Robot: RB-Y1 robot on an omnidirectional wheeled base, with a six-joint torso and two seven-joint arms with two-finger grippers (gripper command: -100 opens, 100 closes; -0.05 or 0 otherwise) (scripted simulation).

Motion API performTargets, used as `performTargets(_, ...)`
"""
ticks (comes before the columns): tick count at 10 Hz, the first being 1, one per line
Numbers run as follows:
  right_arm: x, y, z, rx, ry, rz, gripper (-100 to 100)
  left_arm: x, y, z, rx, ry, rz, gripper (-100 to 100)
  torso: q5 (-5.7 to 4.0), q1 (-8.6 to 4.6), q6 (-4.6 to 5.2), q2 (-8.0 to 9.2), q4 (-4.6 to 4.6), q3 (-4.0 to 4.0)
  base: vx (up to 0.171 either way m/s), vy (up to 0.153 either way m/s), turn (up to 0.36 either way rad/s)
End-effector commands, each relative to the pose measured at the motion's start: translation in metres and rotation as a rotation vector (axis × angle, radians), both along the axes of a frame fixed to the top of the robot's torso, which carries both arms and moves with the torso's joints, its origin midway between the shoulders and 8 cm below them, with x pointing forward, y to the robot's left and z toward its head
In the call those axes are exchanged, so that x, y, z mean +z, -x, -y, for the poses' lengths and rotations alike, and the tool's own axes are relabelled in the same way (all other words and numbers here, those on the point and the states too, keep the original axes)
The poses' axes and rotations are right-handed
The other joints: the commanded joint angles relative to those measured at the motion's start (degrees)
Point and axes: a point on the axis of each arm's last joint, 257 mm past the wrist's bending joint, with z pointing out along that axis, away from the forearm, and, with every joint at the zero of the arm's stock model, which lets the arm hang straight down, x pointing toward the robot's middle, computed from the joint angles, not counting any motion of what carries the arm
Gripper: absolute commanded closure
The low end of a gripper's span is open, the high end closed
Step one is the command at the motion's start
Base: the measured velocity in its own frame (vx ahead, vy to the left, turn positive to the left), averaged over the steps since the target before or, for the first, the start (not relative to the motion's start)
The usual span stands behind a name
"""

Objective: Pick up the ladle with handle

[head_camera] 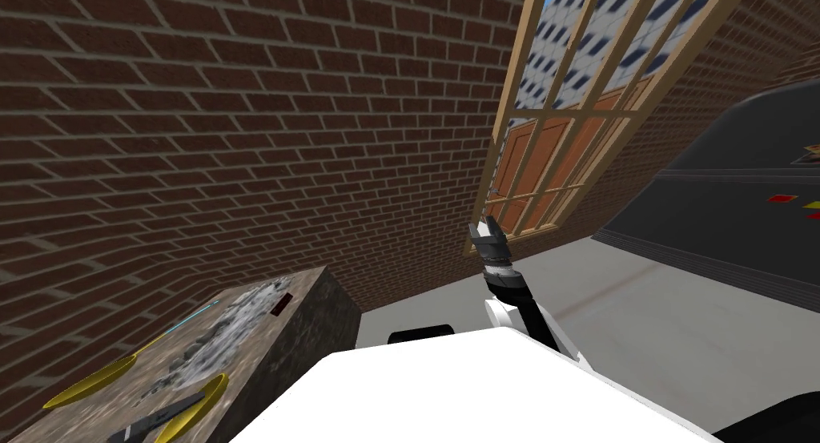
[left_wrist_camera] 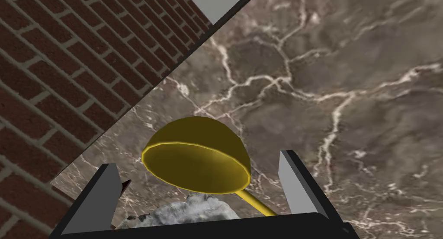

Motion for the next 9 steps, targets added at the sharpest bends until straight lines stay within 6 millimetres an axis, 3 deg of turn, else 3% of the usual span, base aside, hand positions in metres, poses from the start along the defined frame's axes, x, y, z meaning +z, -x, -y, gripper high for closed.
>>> performTargets(1, 0.0, 0.0, 0.0, 0.0, 0.0, 0.0, 0, 0.002, 0.011, -0.015, 0.004, -0.036, -0.036, -100, 0.0, 0.0, 0.0, 0.0, 0.0, 0.0, 0.021, 0.104, -0.044)
performTargets(2, 0.0, 0.0, 0.0, 0.0, 0.0, 0.0, 0, 0.001, 0.006, -0.009, 0.0, -0.023, -0.023, -100, 0.02, 0.0, -0.01, 0.0, 0.0, 0.0, 0.008, 0.042, -0.011)
performTargets(3, 0.0, 0.0, 0.0, 0.0, 0.0, 0.0, 0, 0.001, 0.007, -0.01, 0.002, -0.026, -0.026, 0, -0.01, -0.19, -0.02, 0.04, 0.01, 0.02, 0.002, 0.009, 0.0)
performTargets(4, 0.0, 0.0, 0.0, 0.0, 0.0, 0.0, 0, -0.003, 0.007, -0.009, 0.021, -0.024, -0.037, -100, -0.05, -0.33, -0.02, 0.07, 0.02, 0.04, -0.066, 0.013, -0.118)
performTargets(7, 0.0, 0.0, 0.0, 0.0, 0.0, 0.0, 0, -0.005, -0.005, -0.008, 0.033, -0.022, -0.026, -100, -0.06, -0.34, 0.0, 0.4, 0.09, 0.23, -0.078, 0.019, -0.071)
performTargets(8, 0.0, 0.0, 0.0, 0.0, 0.0, 0.0, 0, -0.009, -0.001, -0.008, 0.056, -0.022, -0.046, -100, -0.06, -0.34, -0.03, 0.37, 0.09, 0.22, -0.081, 0.013, -0.105)
performTargets(9, 0.0, 0.0, 0.0, 0.0, 0.0, 0.0, 0, -0.008, -0.011, -0.007, 0.049, -0.021, -0.027, -100, -0.06, -0.36, 0.0, 0.4, 0.09, 0.23, -0.067, 0.01, -0.054)
